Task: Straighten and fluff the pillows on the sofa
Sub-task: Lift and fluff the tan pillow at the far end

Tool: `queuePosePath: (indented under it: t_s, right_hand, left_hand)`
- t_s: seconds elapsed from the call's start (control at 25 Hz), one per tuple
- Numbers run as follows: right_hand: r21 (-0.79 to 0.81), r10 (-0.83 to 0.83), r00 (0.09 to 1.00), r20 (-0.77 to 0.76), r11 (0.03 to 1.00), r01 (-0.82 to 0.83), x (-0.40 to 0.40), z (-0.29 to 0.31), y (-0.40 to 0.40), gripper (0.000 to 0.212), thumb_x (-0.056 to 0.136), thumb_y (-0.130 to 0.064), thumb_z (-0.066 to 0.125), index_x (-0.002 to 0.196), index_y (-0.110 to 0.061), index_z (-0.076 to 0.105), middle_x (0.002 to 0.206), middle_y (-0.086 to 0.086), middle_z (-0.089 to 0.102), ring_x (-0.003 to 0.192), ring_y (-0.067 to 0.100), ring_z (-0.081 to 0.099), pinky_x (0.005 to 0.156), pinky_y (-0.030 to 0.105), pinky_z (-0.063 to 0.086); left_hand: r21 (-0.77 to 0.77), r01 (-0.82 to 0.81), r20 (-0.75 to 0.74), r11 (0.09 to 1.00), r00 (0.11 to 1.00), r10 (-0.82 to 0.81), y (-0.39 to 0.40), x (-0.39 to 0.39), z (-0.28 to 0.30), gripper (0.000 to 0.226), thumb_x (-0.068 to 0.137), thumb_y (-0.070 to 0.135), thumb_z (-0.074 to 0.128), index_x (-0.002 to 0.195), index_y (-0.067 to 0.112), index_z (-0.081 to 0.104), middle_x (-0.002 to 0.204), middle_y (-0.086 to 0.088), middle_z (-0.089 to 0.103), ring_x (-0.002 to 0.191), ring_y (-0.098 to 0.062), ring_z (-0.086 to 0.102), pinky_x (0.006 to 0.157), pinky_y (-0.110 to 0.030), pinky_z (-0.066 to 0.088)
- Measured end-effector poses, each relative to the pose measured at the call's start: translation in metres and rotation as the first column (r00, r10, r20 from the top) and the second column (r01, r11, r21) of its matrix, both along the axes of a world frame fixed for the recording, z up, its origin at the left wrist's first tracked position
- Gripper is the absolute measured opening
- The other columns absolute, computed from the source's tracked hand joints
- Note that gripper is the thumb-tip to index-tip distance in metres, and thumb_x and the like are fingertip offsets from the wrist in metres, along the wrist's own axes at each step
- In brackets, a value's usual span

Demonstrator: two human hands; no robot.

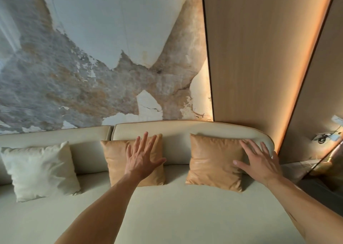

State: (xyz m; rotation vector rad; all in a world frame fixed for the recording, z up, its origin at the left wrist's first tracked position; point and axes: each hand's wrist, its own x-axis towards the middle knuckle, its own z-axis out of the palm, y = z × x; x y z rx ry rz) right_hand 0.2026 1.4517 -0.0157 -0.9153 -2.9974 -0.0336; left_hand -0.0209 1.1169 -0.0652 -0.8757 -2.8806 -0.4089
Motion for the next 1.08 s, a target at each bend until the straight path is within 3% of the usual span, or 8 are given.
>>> queuePosePath:
  t_s: [0.28, 0.44, 0.64, 0.88, 1.08]
  right_hand:
    - [0.016, -0.038, 0.999, 0.038, 0.999, 0.038, 0.047, -0.008, 0.068, 0.09, 0.076, -0.083, 0.02, 0.153, -0.038, 0.003, 0.163, -0.001, 0.011, 0.149, 0.031, 0.011, 0.112, 0.06, 0.025]
    - [-0.007, -0.064, 0.996, 0.056, 0.998, 0.064, 0.049, -0.019, 0.087, 0.089, 0.079, -0.081, 0.024, 0.153, -0.037, 0.003, 0.163, -0.001, 0.012, 0.148, 0.032, 0.013, 0.111, 0.059, 0.028]
    - [-0.031, -0.08, 0.996, 0.048, 0.996, 0.081, 0.031, -0.033, 0.104, 0.088, 0.079, -0.08, 0.028, 0.153, -0.037, 0.006, 0.162, 0.0, 0.014, 0.147, 0.031, 0.015, 0.11, 0.06, 0.026]
    - [-0.065, -0.073, 0.995, 0.069, 0.995, 0.078, -0.005, -0.06, 0.111, 0.095, 0.072, -0.085, 0.019, 0.153, -0.036, 0.007, 0.162, 0.0, 0.014, 0.147, 0.031, 0.018, 0.111, 0.062, 0.026]
    - [-0.144, -0.066, 0.997, 0.036, 0.987, 0.071, -0.031, -0.093, 0.141, 0.097, 0.072, -0.084, 0.022, 0.153, -0.033, 0.009, 0.162, 0.001, 0.017, 0.146, 0.028, 0.022, 0.107, 0.06, 0.033]
  left_hand:
    - [-0.048, -0.015, 0.014, 0.999, 1.0, 0.016, 0.049, 0.019, 0.001, 0.097, 0.074, 0.086, 0.033, 0.151, 0.047, -0.011, 0.165, 0.009, -0.01, 0.152, -0.024, -0.004, 0.119, -0.052, -0.001]
    - [-0.038, 0.012, 0.024, 0.999, 1.0, -0.011, 0.08, 0.011, -0.007, 0.096, 0.076, 0.084, 0.039, 0.153, 0.045, -0.002, 0.165, 0.009, -0.009, 0.152, -0.023, -0.004, 0.121, -0.052, 0.004]
    - [-0.007, 0.026, 0.043, 1.0, 0.999, -0.026, 0.104, -0.014, -0.028, 0.096, 0.075, 0.085, 0.039, 0.153, 0.044, 0.0, 0.165, 0.007, -0.005, 0.152, -0.023, -0.002, 0.12, -0.053, 0.007]
    - [-0.031, 0.03, 0.085, 0.999, 0.996, -0.028, 0.111, -0.039, -0.058, 0.097, 0.075, 0.086, 0.035, 0.153, 0.043, -0.004, 0.165, 0.009, -0.009, 0.152, -0.019, -0.008, 0.12, -0.052, 0.006]
    - [-0.025, 0.012, 0.105, 1.0, 0.994, -0.009, 0.134, -0.052, -0.091, 0.099, 0.072, 0.086, 0.037, 0.154, 0.043, 0.001, 0.165, 0.008, -0.006, 0.152, -0.021, -0.003, 0.12, -0.053, 0.009]
